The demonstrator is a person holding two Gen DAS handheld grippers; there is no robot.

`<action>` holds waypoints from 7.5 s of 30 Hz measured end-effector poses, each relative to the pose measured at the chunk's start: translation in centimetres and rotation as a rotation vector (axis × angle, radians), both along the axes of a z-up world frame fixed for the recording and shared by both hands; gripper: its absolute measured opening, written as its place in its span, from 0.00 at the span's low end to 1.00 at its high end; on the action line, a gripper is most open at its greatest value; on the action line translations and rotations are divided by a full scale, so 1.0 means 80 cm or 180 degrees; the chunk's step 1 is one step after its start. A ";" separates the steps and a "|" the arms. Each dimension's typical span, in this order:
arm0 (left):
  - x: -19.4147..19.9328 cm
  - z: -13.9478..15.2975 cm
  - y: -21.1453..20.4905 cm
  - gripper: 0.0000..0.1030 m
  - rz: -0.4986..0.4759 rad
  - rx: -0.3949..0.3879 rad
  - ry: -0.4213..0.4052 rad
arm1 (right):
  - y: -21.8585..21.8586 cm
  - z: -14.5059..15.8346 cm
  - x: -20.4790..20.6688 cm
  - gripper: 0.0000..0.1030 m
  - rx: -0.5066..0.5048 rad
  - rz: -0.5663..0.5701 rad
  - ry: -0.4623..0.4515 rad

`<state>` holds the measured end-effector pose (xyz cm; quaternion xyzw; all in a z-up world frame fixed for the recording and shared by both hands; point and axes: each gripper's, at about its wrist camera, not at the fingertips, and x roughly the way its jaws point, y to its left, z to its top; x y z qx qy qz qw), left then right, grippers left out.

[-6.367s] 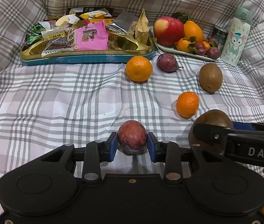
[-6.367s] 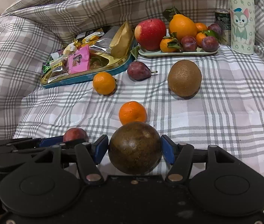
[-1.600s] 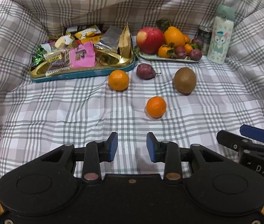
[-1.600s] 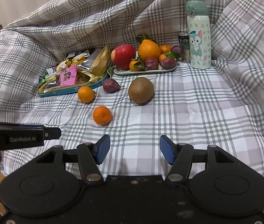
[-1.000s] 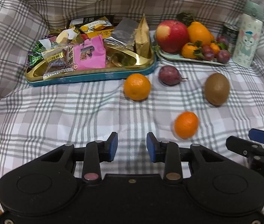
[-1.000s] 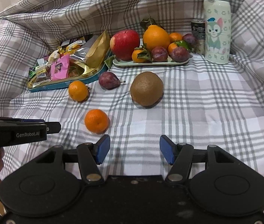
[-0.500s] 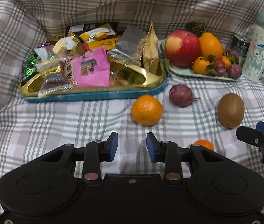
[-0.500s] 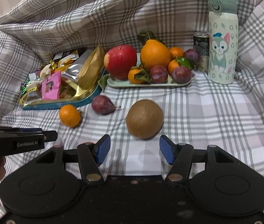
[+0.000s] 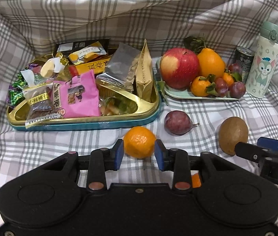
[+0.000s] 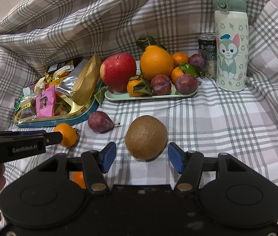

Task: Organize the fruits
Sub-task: 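Move both grippers from the tray toward the remaining loose fruit, then grasp a tangerine with the left gripper while the right grasps a brown kiwi, then carry the tangerine and kiwi back over the gold tray with both grippers, then release the tangerine into the tray with the left gripper while the right releases the kiwi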

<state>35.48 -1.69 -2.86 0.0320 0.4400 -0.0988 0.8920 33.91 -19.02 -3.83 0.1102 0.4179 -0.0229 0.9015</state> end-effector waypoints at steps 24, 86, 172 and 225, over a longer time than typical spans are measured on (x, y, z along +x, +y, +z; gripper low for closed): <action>0.024 -0.021 -0.018 0.50 0.0185 0.0245 -0.0050 | -0.003 -0.007 0.006 0.61 0.0025 -0.0068 0.0043; -0.052 -0.004 0.032 0.50 0.0038 -0.0024 0.0138 | 0.005 -0.019 0.030 0.61 0.0001 -0.0278 0.0022; -0.419 0.024 0.047 0.50 -0.0251 -0.0145 0.0358 | 0.180 0.032 -0.244 0.57 0.0005 0.1486 0.0129; -0.415 0.023 0.068 0.48 0.0234 -0.0030 0.0265 | 0.186 0.014 -0.244 0.56 -0.0178 0.1605 0.0285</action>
